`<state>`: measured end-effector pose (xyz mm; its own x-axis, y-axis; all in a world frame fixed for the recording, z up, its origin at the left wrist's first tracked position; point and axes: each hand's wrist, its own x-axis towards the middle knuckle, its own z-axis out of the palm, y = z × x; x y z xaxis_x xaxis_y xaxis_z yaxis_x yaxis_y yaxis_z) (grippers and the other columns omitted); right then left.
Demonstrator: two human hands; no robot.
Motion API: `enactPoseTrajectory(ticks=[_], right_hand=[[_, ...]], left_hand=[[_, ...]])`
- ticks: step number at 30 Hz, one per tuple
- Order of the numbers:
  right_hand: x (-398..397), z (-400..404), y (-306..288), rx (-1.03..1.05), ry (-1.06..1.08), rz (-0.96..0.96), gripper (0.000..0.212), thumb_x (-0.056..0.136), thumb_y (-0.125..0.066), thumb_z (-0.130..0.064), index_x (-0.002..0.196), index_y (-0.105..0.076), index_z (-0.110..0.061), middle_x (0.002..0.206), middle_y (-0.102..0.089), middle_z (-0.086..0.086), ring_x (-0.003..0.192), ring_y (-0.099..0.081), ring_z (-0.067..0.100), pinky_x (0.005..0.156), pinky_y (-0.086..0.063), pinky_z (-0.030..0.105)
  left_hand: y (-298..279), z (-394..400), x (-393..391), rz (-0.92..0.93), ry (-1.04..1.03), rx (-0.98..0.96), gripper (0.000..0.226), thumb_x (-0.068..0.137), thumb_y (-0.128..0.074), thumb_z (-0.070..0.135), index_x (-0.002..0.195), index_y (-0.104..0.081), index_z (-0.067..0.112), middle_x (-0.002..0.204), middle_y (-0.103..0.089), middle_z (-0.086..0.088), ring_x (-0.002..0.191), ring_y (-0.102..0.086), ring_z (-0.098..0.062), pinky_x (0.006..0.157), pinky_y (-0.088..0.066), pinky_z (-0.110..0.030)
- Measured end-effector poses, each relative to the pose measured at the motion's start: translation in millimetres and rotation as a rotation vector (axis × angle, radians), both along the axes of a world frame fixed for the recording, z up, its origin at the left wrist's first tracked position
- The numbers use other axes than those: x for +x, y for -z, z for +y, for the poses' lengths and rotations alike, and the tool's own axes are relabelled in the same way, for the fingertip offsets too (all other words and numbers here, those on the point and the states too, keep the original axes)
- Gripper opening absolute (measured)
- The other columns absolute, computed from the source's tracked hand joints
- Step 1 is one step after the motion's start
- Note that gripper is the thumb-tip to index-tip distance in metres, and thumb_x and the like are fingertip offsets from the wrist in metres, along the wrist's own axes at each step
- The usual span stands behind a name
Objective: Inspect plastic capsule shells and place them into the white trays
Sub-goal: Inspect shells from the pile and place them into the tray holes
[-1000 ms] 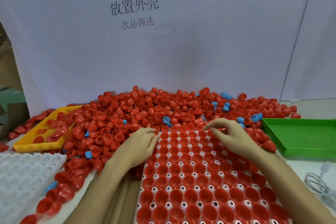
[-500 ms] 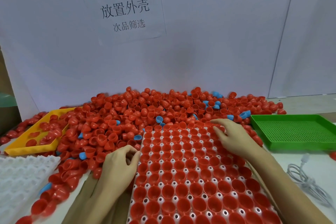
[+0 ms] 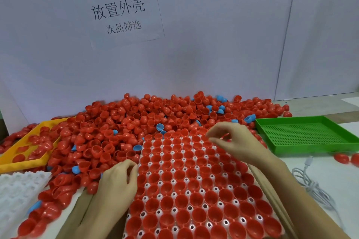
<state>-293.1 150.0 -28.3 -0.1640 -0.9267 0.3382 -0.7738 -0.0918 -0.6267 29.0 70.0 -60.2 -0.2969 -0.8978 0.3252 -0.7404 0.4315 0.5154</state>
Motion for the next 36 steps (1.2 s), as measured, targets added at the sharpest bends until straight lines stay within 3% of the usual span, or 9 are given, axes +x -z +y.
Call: enactPoseTrajectory(ticks=[5,8,13,18,21,23,27,32,36], right_hand=[[28,6,5,0.161,-0.225,0.153,0.01,0.086,-0.086,-0.037,0.094,-0.082,-0.03,0.093,-0.074,-0.016,0.094,-0.066,0.0,0.08,-0.051,0.013],[29,8,7,0.164,-0.227,0.131,0.013,0.086,-0.085,-0.04,0.095,-0.08,-0.031,0.096,-0.071,-0.014,0.095,-0.064,0.002,0.083,-0.051,0.015],[0,8,2,-0.003,0.093,-0.054,0.007,0.1,-0.071,-0.03,0.098,-0.077,-0.028,0.089,-0.072,-0.016,0.085,-0.067,0.0,0.076,-0.052,0.016],[-27,8,23,0.201,0.475,0.078,0.015,0.104,-0.06,-0.024,0.102,-0.07,-0.012,0.095,-0.07,-0.001,0.09,-0.063,0.018,0.085,-0.054,0.038],[-35,10,31,0.34,0.549,0.058,0.034,0.107,-0.055,-0.029,0.081,-0.064,-0.008,0.082,-0.067,0.006,0.081,-0.061,0.025,0.074,-0.049,0.036],[-36,9,33,0.381,0.559,0.045,0.046,0.107,-0.053,-0.03,0.064,-0.05,-0.013,0.066,-0.055,0.003,0.073,-0.056,0.026,0.068,-0.043,0.033],[-33,7,32,0.407,0.558,-0.012,0.048,0.108,-0.051,-0.03,0.063,-0.046,-0.014,0.065,-0.054,0.004,0.074,-0.058,0.028,0.069,-0.045,0.033],[-31,11,24,0.375,0.514,-0.163,0.048,0.107,-0.053,-0.027,0.062,-0.053,-0.009,0.063,-0.062,0.01,0.072,-0.07,0.034,0.081,-0.061,0.049],[-31,13,21,0.348,0.45,-0.31,0.049,0.107,-0.053,-0.03,0.062,-0.057,-0.012,0.063,-0.056,0.009,0.065,-0.058,0.024,0.08,-0.061,0.044]], left_hand=[[-3,-8,5,0.047,-0.016,0.284,0.017,0.104,-0.062,0.025,0.091,-0.072,0.031,0.075,-0.075,0.011,0.068,-0.069,0.001,0.056,-0.048,-0.009],[-7,-14,8,0.174,0.025,0.484,0.017,0.107,-0.057,0.019,0.1,-0.071,0.024,0.077,-0.079,0.001,0.064,-0.076,-0.02,0.057,-0.058,-0.025],[-27,-18,11,0.341,0.088,0.881,0.032,0.109,-0.056,0.026,0.101,-0.082,0.01,0.089,-0.08,-0.013,0.07,-0.077,-0.027,0.051,-0.057,-0.028],[-36,-23,8,0.302,0.083,0.915,0.033,0.106,-0.061,0.032,0.096,-0.084,0.012,0.084,-0.078,-0.009,0.065,-0.07,-0.016,0.053,-0.051,-0.026],[-37,-24,6,0.293,0.093,0.855,0.034,0.108,-0.056,0.023,0.097,-0.085,0.01,0.087,-0.08,-0.009,0.065,-0.068,-0.012,0.056,-0.048,-0.024],[-38,-22,4,0.36,0.12,0.874,0.035,0.109,-0.053,0.018,0.097,-0.086,0.012,0.099,-0.081,-0.01,0.08,-0.076,-0.02,0.07,-0.054,-0.027],[-31,-30,6,0.52,0.13,0.982,0.022,0.098,-0.066,0.019,0.105,-0.084,0.01,0.113,-0.079,-0.015,0.102,-0.078,-0.028,0.087,-0.059,-0.04],[-30,-33,17,0.686,0.301,1.297,0.047,0.09,-0.083,0.034,0.132,-0.073,0.015,0.135,-0.069,-0.021,0.124,-0.067,-0.041,0.095,-0.059,-0.057],[-15,-34,28,0.821,0.235,1.271,0.092,0.065,-0.099,0.004,0.144,-0.054,0.013,0.135,-0.066,-0.029,0.123,-0.065,-0.05,0.089,-0.06,-0.059]])
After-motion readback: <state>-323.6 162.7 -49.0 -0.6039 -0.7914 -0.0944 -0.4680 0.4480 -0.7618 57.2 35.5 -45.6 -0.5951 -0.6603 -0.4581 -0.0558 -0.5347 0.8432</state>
